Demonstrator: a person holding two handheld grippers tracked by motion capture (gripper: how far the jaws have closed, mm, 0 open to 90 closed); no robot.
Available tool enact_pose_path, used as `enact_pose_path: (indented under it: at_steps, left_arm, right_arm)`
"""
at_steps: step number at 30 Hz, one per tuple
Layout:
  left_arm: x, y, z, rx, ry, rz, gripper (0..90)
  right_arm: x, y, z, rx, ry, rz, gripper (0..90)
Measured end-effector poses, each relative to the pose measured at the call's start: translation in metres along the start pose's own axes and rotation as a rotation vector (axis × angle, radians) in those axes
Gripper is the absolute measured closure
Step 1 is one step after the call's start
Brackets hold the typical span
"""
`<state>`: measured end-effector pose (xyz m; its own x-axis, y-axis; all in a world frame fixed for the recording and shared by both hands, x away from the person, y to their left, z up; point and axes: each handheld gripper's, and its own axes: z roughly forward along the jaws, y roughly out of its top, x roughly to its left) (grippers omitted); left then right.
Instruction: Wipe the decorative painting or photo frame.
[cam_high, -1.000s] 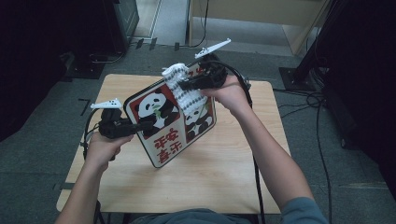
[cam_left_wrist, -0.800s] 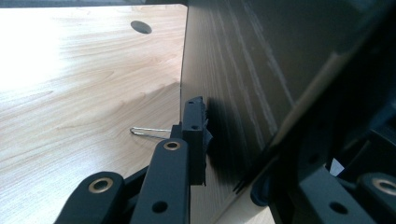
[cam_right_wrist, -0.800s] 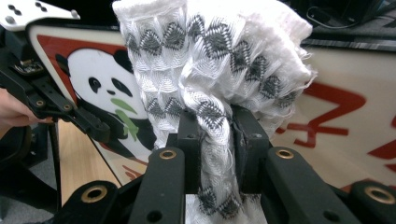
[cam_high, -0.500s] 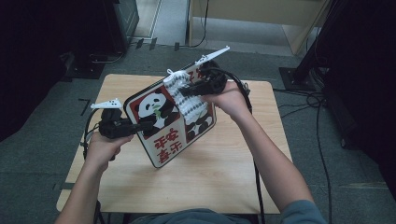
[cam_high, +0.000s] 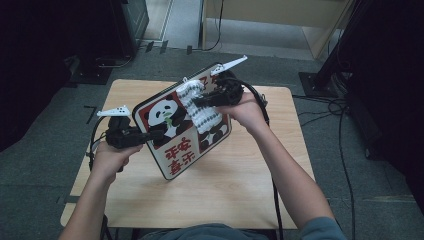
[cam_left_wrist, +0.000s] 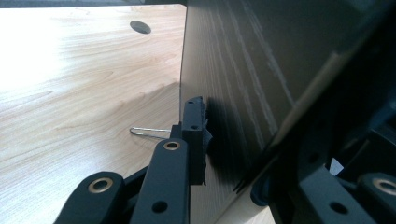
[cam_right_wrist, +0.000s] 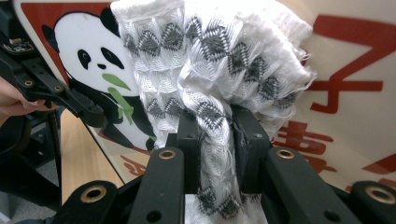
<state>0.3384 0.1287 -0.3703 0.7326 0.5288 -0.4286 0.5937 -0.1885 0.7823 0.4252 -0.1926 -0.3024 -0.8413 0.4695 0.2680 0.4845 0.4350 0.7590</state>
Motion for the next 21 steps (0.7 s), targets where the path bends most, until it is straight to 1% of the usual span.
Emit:
enact_pose_path:
  at_steps: [5, 8, 21]
  left_arm:
    - [0.000, 0.000, 0.000, -0.002, -0.001, -0.004, 75.7]
    - [0.001, 0.000, 0.000, -0.001, -0.006, -0.015, 75.3]
    - [0.001, 0.000, 0.000, 0.000, -0.004, -0.018, 75.3]
  right_arm:
    - [-0.001, -0.005, 0.002, 0.002, 0.003, 0.005, 75.9]
    - [-0.002, -0.008, 0.003, 0.006, 0.006, 0.006, 76.0]
    - [-0.004, -0.019, 0.009, 0.020, 0.013, 0.016, 76.0]
